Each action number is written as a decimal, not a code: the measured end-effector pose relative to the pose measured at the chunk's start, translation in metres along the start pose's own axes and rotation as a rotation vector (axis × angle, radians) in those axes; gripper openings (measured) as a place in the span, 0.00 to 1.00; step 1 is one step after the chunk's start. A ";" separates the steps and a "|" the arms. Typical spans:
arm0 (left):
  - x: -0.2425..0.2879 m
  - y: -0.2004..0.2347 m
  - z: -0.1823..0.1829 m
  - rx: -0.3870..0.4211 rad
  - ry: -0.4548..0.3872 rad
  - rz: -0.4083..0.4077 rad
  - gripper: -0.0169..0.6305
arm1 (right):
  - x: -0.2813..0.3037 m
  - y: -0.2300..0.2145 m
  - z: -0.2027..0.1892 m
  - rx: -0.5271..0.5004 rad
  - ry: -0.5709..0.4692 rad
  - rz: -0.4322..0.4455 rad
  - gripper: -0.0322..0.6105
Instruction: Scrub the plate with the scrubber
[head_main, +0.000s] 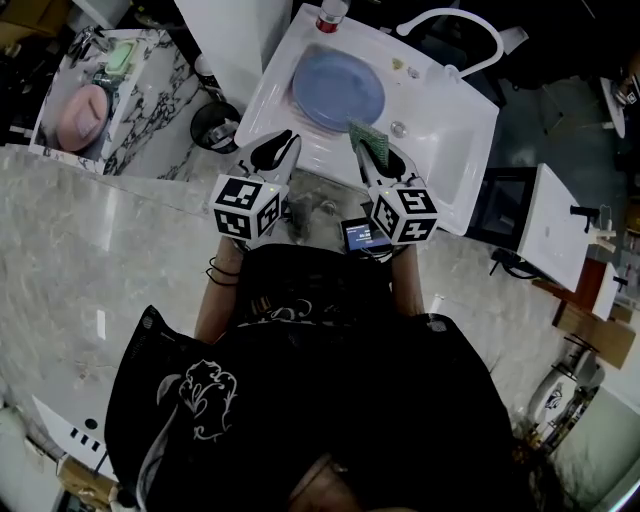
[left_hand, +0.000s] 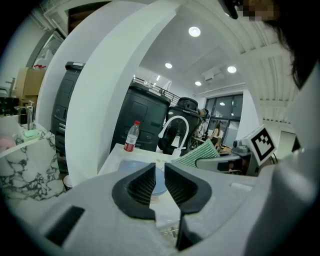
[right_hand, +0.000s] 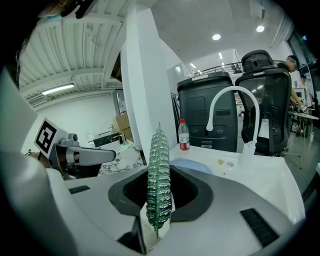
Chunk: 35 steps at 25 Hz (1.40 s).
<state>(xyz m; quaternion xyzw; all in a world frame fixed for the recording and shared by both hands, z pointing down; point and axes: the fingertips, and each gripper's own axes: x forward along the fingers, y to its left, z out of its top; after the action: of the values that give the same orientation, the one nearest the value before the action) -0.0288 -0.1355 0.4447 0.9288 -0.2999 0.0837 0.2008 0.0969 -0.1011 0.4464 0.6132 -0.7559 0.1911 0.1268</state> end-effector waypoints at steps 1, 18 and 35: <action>0.004 -0.001 -0.001 -0.002 0.003 0.002 0.12 | 0.002 -0.006 0.002 -0.002 0.000 0.001 0.19; 0.063 -0.002 0.003 -0.047 0.016 0.149 0.12 | 0.091 -0.087 0.018 -0.167 0.105 0.169 0.19; 0.092 0.000 -0.016 -0.019 0.090 0.186 0.12 | 0.237 -0.127 -0.015 -0.399 0.281 0.161 0.19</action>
<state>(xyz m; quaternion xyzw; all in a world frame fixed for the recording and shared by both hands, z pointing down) 0.0447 -0.1763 0.4846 0.8902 -0.3763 0.1410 0.2145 0.1690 -0.3246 0.5777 0.4811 -0.8000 0.1312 0.3335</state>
